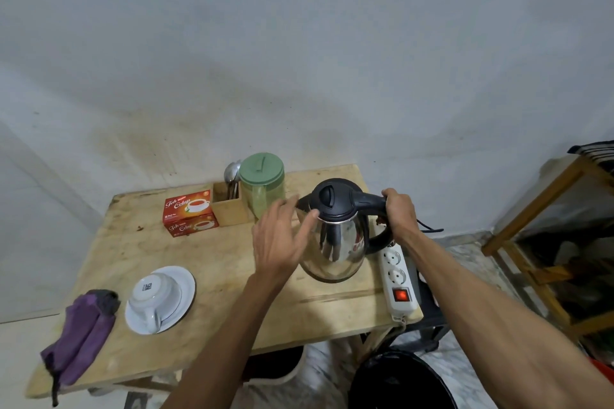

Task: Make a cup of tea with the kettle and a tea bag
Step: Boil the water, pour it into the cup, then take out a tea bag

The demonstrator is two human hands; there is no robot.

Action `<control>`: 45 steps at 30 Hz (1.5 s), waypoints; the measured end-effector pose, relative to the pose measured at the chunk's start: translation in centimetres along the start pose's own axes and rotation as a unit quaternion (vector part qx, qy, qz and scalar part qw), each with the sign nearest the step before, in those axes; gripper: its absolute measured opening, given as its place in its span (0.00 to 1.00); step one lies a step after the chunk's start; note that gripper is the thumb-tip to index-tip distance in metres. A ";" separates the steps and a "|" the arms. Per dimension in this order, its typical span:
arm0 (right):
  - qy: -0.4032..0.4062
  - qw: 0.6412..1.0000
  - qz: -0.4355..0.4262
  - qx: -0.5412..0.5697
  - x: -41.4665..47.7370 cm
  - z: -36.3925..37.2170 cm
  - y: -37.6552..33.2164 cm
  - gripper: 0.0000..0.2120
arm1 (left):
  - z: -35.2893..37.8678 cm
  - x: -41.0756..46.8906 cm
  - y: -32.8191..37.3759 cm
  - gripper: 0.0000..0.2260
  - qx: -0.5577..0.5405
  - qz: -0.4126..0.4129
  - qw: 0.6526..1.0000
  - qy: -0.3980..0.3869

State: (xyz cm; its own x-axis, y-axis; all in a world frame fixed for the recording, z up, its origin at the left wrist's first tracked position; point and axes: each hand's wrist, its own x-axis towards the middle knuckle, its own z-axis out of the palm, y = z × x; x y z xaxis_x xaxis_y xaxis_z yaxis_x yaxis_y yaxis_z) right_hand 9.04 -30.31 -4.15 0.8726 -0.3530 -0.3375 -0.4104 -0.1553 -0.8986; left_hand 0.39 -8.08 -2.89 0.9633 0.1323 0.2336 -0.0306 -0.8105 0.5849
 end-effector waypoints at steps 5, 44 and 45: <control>0.013 1.000 -0.016 0.024 2.7 0.0 -2.6 0.13 | 3.1 -0.2 -3.8 0.27 -0.016 -0.081 0.997 -0.004; 0.030 0.998 -0.050 0.000 14.8 1.7 -5.4 0.12 | 12.2 -3.5 -12.1 0.50 0.151 -0.151 0.912 -0.350; 0.031 0.998 -0.051 0.000 14.8 1.7 -5.3 0.12 | 12.2 -3.5 -12.1 0.51 0.152 -0.151 0.912 -0.349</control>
State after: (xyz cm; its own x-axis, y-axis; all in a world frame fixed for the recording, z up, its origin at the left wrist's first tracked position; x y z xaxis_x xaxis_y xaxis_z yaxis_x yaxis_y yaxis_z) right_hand 24.61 -33.13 -4.82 0.8920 -0.3910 -0.2270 -0.3207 -0.1933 -0.9273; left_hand 0.65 -5.67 -20.28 0.8543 0.0667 -0.5156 0.2378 -0.9321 0.2734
